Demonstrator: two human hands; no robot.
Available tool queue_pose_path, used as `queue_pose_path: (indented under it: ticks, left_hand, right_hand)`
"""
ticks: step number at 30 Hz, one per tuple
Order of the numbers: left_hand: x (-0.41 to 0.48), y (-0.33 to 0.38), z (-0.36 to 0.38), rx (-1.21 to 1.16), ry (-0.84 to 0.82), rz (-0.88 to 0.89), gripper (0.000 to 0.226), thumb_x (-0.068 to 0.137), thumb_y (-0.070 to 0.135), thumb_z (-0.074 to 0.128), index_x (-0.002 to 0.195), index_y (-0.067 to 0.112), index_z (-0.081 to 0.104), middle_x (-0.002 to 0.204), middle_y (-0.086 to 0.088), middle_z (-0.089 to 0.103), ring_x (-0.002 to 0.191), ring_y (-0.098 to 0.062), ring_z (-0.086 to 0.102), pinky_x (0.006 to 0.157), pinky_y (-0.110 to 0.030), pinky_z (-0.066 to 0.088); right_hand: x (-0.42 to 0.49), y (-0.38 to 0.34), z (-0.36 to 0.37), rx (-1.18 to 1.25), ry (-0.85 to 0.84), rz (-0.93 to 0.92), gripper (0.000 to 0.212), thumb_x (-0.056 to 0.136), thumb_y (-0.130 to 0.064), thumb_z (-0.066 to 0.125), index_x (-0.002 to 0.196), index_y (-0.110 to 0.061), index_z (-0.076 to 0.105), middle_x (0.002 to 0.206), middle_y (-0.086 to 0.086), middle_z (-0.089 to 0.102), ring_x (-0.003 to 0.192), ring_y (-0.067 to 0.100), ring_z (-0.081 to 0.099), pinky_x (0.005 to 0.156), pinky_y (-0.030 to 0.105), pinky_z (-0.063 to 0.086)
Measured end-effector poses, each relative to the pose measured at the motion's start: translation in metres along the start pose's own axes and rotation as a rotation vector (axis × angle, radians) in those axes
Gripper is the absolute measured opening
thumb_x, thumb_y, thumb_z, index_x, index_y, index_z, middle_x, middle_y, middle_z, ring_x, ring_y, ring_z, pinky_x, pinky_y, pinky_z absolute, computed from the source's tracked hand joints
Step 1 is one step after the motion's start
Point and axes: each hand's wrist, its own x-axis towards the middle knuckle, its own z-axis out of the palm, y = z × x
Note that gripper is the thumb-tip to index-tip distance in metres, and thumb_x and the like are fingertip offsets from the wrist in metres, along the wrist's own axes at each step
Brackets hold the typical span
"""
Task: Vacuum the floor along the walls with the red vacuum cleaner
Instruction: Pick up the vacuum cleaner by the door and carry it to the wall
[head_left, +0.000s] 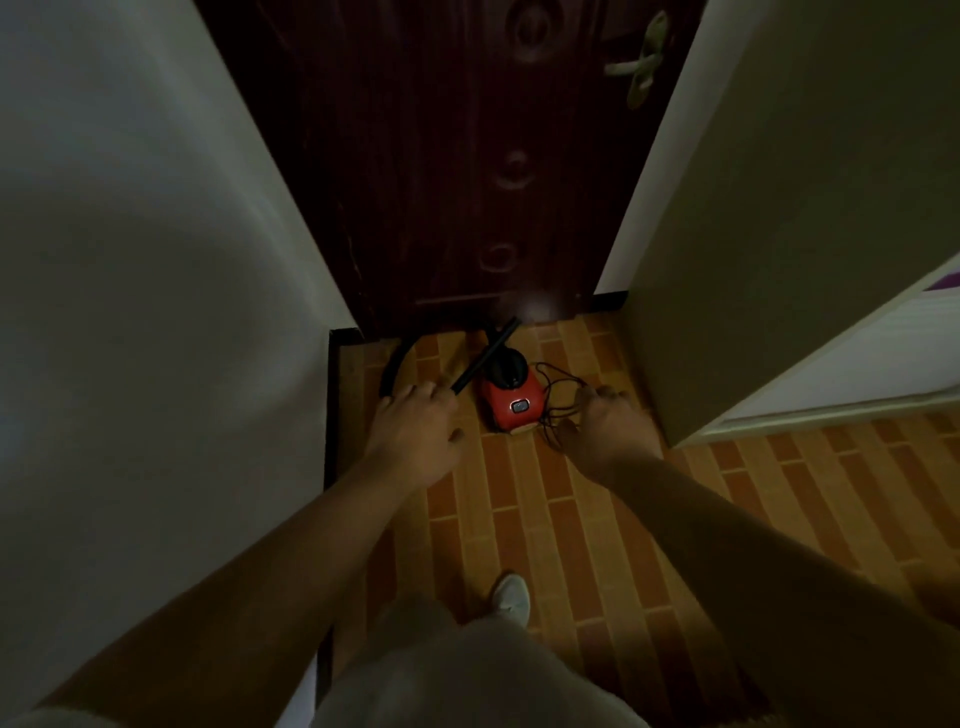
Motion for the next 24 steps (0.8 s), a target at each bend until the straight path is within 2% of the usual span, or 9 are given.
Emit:
queue_pose_path:
  ticks: [7,11,13,16,19,24]
  left_hand:
    - [0.09,-0.01,0.003,-0.033,-0.074,-0.039,0.042,0.092,0.042,0.056,0.129,0.021,0.056,0.131,-0.001,0.055,0.122,-0.023,0.051,0.1,-0.042,0.044]
    - [0.15,-0.028,0.014,-0.068,-0.12,-0.032,0.049,0.094,0.041,0.056,0.137,0.019,0.053,0.145,-0.004,0.047,0.124,-0.025,0.051,0.1,-0.043,0.045]
    - [0.181,-0.038,0.02,-0.074,-0.148,-0.038,0.051,0.092,0.043,0.058,0.137,0.02,0.053,0.143,-0.004,0.05,0.124,-0.024,0.053,0.099,-0.044,0.046]
    - [0.223,-0.051,0.025,-0.103,-0.22,-0.067,0.052,0.092,0.044,0.057,0.138,0.02,0.051,0.139,-0.004,0.052,0.127,-0.025,0.05,0.102,-0.045,0.044]
    - [0.261,-0.06,0.026,-0.095,-0.288,-0.06,0.057,0.096,0.043,0.055,0.147,0.018,0.044,0.147,-0.007,0.046,0.135,-0.028,0.043,0.109,-0.046,0.038]
    - [0.307,-0.063,0.039,-0.074,-0.365,-0.084,0.058,0.098,0.045,0.053,0.147,0.016,0.042,0.146,-0.007,0.045,0.135,-0.028,0.043,0.108,-0.047,0.04]
  right_hand:
    - [0.091,-0.004,-0.012,0.008,-0.043,0.022,0.04,0.095,-0.035,0.052,0.129,-0.014,0.054,0.125,0.011,0.061,0.121,0.032,0.051,0.083,0.035,0.044]
    - [0.146,-0.009,-0.012,-0.019,-0.077,0.049,0.042,0.096,-0.04,0.051,0.131,-0.016,0.053,0.126,0.01,0.06,0.12,0.032,0.052,0.088,0.039,0.047]
    - [0.172,-0.01,-0.012,-0.044,-0.11,0.071,0.042,0.097,-0.043,0.05,0.13,-0.017,0.053,0.126,0.011,0.059,0.119,0.032,0.052,0.09,0.04,0.047]
    - [0.212,-0.012,-0.01,-0.081,-0.155,0.074,0.042,0.097,-0.045,0.05,0.127,-0.016,0.053,0.124,0.012,0.059,0.116,0.032,0.053,0.088,0.039,0.047]
    - [0.247,-0.011,-0.008,-0.07,-0.167,0.088,0.041,0.097,-0.045,0.051,0.123,-0.014,0.055,0.121,0.012,0.06,0.113,0.031,0.054,0.083,0.035,0.045]
    - [0.284,-0.005,-0.002,-0.042,-0.202,0.092,0.043,0.1,-0.045,0.051,0.129,-0.013,0.052,0.122,0.011,0.059,0.113,0.029,0.055,0.085,0.036,0.049]
